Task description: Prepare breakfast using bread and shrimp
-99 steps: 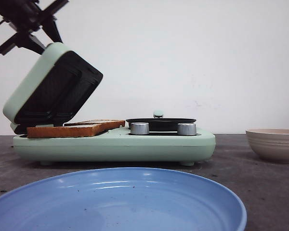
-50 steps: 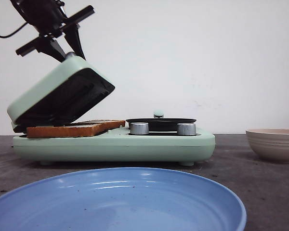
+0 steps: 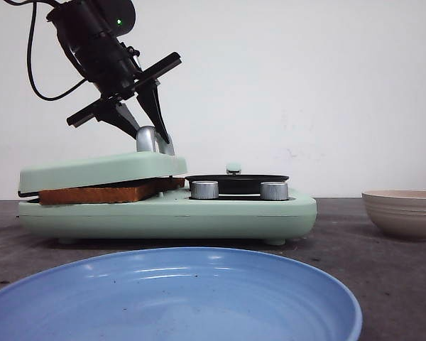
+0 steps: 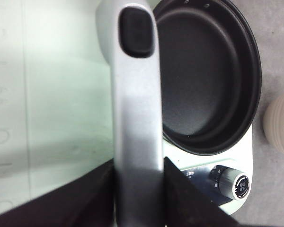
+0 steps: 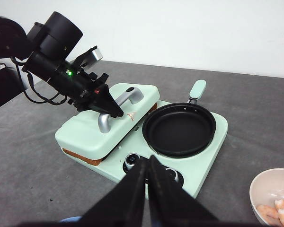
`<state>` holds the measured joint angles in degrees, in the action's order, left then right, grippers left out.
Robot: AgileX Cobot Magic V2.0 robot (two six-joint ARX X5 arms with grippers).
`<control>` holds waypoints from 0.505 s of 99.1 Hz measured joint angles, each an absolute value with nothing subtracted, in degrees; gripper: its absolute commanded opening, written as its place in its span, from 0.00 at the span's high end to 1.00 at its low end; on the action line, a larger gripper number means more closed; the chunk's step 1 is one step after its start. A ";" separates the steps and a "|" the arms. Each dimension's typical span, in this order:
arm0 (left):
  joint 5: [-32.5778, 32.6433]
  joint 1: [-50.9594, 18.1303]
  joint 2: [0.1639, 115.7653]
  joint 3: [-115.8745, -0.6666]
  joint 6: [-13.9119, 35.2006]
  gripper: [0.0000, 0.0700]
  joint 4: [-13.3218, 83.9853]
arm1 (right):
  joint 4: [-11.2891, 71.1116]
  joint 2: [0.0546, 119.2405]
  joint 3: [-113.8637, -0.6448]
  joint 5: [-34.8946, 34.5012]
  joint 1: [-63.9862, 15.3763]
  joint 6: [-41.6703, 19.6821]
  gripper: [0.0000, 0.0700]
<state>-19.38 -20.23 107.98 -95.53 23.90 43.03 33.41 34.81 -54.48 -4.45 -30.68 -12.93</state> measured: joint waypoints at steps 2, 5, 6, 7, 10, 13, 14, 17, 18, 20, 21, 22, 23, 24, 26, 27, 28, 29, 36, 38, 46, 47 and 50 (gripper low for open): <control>-19.22 -20.21 108.09 -95.53 23.44 0.46 42.11 | 33.41 34.81 -54.48 -4.43 -30.68 -12.93 1.00; -19.27 -20.12 108.22 -95.53 22.94 0.41 40.73 | 33.41 34.81 -54.48 -4.45 -30.70 -12.93 1.00; -19.33 -20.10 108.22 -95.53 22.79 0.39 40.47 | 33.41 34.81 -54.48 -4.43 -30.68 -12.93 1.00; -19.40 -20.12 108.25 -95.53 22.65 0.39 40.34 | 33.41 34.81 -54.48 -4.45 -30.68 -12.93 1.00; -19.51 -20.05 108.25 -95.55 22.24 0.38 40.42 | 33.41 34.81 -54.48 -4.45 -30.68 -12.93 1.00; -19.97 -19.90 108.25 -95.55 21.93 0.38 40.77 | 33.41 34.81 -54.48 -4.43 -30.68 -12.93 1.00; -20.18 -19.88 108.25 -95.55 21.93 0.38 40.91 | 33.41 34.81 -54.48 -4.43 -30.68 -12.93 1.00; -20.88 -19.84 108.25 -95.55 21.74 0.38 41.04 | 33.41 34.81 -54.48 -4.43 -30.68 -12.93 1.00; -21.10 -19.81 108.25 -95.55 21.71 0.38 41.04 | 33.41 34.81 -54.48 -4.43 -30.68 -12.93 1.00; -21.50 -19.81 108.25 -95.55 21.67 0.38 41.10 | 33.41 34.81 -54.48 -4.43 -30.68 -12.93 1.00; -21.71 -19.81 108.25 -95.55 21.65 0.38 41.17 | 33.41 34.81 -54.48 -4.43 -30.68 -12.93 1.00; -21.91 -19.84 108.25 -95.55 21.63 0.38 41.23 | 33.41 34.81 -54.48 -4.43 -30.68 -12.93 1.00; -22.09 -19.84 108.25 -95.55 21.56 0.38 41.32 | 33.41 34.81 -54.48 -4.43 -30.68 -12.93 1.00; -22.28 -19.84 108.25 -95.57 21.56 0.38 41.45 | 33.41 34.81 -54.48 -4.43 -30.68 -12.93 1.00; -22.52 -19.84 108.25 -95.61 21.54 0.38 41.71 | 33.41 34.81 -54.48 -4.43 -30.68 -12.93 1.00; -22.55 -19.86 108.22 -95.61 21.52 0.38 41.87 | 33.41 34.81 -54.48 -4.43 -30.70 -12.93 1.00; -22.59 -19.88 108.22 -95.61 21.52 0.38 41.98 | 33.41 34.81 -54.48 -4.43 -30.68 -12.93 1.00; -22.59 -19.90 108.20 -95.61 21.52 0.39 42.11 | 33.41 34.81 -54.48 -4.43 -30.68 -12.93 1.00; -22.57 -19.92 108.03 -95.61 21.12 0.39 43.11 | 33.41 34.87 -54.48 -4.32 -30.68 -12.91 1.00; -22.46 -19.92 107.85 -95.61 20.88 0.39 43.42 | 33.41 35.03 -54.48 -4.29 -30.68 -12.91 1.00; -22.33 -19.90 107.02 -95.61 20.14 0.39 44.31 | 33.39 35.24 -54.48 -4.29 -30.68 -12.91 1.00; -22.33 -19.90 106.80 -95.61 20.05 0.39 44.34 | 33.39 35.29 -54.48 -4.29 -30.68 -12.91 1.00; -22.30 -19.90 106.26 -95.61 19.94 0.39 44.40 | 33.39 35.44 -54.48 -4.29 -30.68 -12.91 1.00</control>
